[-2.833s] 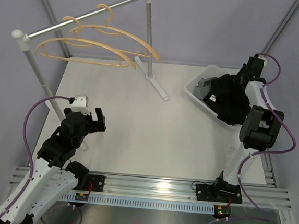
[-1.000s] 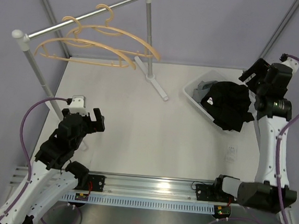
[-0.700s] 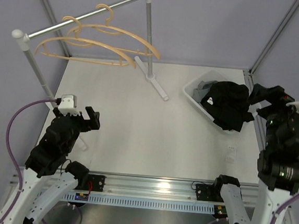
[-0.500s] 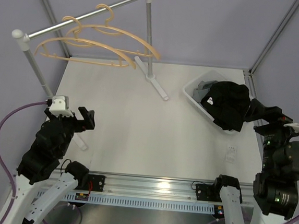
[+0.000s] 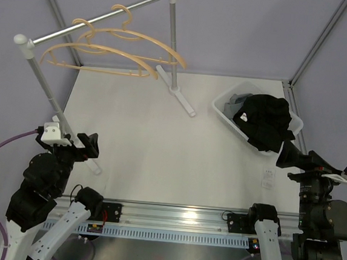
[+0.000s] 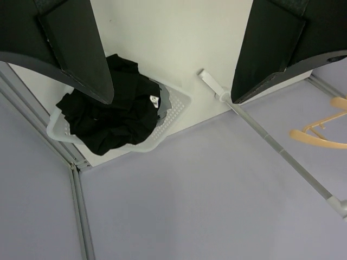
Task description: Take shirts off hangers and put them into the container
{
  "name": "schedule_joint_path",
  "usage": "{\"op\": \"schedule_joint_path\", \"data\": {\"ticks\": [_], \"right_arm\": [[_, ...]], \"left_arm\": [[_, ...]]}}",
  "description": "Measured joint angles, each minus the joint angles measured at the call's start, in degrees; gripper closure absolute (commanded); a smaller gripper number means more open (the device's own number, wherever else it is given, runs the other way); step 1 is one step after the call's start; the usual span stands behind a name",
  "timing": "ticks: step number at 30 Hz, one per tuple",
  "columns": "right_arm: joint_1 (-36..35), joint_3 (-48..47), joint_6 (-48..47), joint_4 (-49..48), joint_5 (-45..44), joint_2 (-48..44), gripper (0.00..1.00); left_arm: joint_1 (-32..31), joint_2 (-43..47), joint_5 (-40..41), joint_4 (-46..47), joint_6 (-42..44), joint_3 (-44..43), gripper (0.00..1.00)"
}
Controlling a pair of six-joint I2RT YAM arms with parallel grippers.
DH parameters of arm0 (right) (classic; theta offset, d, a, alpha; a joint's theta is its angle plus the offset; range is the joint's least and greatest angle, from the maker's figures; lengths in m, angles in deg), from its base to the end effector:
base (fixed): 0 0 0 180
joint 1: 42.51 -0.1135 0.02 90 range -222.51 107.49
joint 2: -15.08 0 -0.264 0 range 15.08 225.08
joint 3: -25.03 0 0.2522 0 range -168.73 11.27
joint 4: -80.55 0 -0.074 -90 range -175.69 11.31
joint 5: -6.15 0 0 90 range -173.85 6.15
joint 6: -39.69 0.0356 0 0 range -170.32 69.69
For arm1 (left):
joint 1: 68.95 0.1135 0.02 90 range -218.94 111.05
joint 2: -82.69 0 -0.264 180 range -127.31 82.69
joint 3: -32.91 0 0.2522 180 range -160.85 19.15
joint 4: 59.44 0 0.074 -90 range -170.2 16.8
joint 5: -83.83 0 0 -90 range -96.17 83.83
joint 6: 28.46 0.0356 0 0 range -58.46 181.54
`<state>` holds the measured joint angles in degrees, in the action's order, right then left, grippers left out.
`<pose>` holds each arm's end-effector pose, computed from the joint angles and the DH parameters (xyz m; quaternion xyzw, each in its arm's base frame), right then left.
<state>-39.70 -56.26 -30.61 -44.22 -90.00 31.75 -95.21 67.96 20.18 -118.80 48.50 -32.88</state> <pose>-0.0170 -0.0030 0.4349 0.1662 0.6255 0.0775 0.7584 0.0321 0.0018 0.3615 -0.0633 0.7488 -0.0518 0.6578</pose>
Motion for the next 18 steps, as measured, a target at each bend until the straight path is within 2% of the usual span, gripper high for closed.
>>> {"op": "schedule_joint_path", "data": {"ticks": [5, 18], "right_arm": [[-1.73, 4.76, -0.7, 0.81, -1.86, -2.62, 0.01], [-4.0, 6.4, -3.02, -1.46, -2.34, -6.93, 0.0]], "left_arm": [[0.0, 1.18, 0.5, -1.25, 0.09, 0.13, 0.01], [0.0, 1.16, 0.66, -1.46, 0.11, 1.07, 0.01]]}}
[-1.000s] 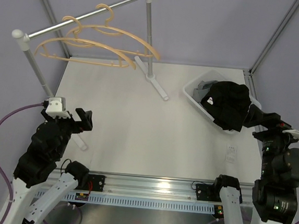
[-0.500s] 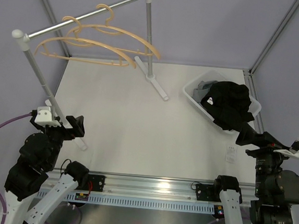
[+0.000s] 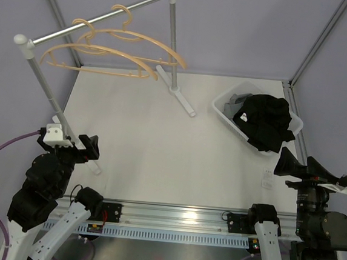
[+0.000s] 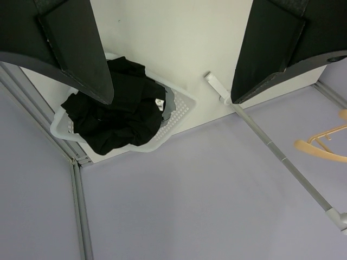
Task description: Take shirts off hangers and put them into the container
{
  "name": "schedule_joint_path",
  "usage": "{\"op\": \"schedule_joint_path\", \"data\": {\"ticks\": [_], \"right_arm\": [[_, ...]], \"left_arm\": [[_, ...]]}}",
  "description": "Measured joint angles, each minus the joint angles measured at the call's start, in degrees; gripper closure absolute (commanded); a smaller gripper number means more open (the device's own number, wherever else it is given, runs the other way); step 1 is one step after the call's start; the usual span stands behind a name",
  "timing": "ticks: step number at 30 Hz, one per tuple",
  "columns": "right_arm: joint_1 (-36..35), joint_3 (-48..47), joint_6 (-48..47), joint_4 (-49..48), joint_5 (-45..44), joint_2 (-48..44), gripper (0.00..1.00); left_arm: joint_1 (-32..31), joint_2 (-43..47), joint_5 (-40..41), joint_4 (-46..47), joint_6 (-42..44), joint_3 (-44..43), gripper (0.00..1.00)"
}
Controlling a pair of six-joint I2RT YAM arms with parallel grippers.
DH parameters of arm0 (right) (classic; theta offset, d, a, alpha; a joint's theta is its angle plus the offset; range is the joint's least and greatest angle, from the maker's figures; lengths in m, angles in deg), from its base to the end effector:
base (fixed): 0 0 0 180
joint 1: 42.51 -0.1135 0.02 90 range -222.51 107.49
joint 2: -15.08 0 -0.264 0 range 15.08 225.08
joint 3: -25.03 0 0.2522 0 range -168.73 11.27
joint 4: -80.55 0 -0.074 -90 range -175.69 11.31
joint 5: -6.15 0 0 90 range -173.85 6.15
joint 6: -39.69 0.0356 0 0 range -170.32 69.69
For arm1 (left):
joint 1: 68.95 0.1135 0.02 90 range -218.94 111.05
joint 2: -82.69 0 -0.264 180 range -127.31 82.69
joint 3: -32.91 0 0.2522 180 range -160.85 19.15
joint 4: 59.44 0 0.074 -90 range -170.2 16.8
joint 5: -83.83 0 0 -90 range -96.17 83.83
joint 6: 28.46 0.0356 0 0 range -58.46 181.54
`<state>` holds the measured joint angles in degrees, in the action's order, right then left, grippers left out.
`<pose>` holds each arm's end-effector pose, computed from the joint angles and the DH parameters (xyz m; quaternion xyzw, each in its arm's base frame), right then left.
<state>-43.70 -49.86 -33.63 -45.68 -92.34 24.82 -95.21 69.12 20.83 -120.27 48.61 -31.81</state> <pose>-0.0270 -0.0058 0.4086 0.1419 0.6183 0.0735 0.7695 0.0303 0.0031 0.3541 -0.0633 0.7556 -0.0422 0.6506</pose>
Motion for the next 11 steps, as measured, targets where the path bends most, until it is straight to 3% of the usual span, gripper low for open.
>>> {"op": "schedule_joint_path", "data": {"ticks": [11], "right_arm": [[0.0, 0.46, -0.61, -0.74, 0.2, -0.57, 0.0]], "left_arm": [[0.0, 0.0, -0.17, -0.07, -0.22, 0.85, 0.01]]}}
